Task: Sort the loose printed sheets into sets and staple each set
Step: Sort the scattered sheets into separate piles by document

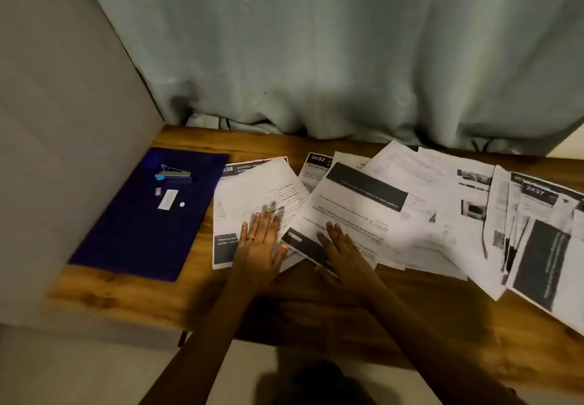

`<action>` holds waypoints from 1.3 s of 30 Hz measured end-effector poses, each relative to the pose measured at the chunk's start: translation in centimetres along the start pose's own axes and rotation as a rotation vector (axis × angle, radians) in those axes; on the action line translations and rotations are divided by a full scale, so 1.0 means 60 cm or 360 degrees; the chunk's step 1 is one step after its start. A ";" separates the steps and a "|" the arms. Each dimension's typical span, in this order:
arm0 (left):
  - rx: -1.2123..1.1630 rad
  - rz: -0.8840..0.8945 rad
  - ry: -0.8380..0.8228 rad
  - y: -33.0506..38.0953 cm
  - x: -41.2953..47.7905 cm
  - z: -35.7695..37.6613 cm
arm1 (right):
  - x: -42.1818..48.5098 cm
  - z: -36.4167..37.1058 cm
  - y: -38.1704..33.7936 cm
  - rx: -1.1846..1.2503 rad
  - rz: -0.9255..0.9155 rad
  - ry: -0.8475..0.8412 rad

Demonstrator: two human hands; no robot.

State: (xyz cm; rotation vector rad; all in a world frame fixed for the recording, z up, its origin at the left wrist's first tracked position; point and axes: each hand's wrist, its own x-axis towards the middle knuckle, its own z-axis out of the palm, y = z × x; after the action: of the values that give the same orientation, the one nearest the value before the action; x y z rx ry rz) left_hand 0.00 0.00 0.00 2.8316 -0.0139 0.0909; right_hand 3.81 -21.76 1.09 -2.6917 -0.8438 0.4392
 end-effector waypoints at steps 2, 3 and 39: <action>0.0050 -0.0002 0.0058 -0.003 -0.009 0.011 | 0.002 0.019 0.000 -0.0062 -0.0037 -0.0027; 0.0070 -0.0001 0.0063 -0.006 -0.013 0.019 | 0.003 0.030 0.000 -0.0099 -0.0034 -0.0040; -0.0082 0.0237 0.0326 -0.035 -0.115 0.104 | -0.141 0.110 0.005 0.0367 -0.0303 0.0554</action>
State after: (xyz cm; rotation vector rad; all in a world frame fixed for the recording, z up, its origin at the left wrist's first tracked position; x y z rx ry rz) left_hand -6.46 0.11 -7.04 2.7525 -0.1792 0.4068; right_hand -5.10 -25.81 -3.37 -2.3527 -0.8736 0.0189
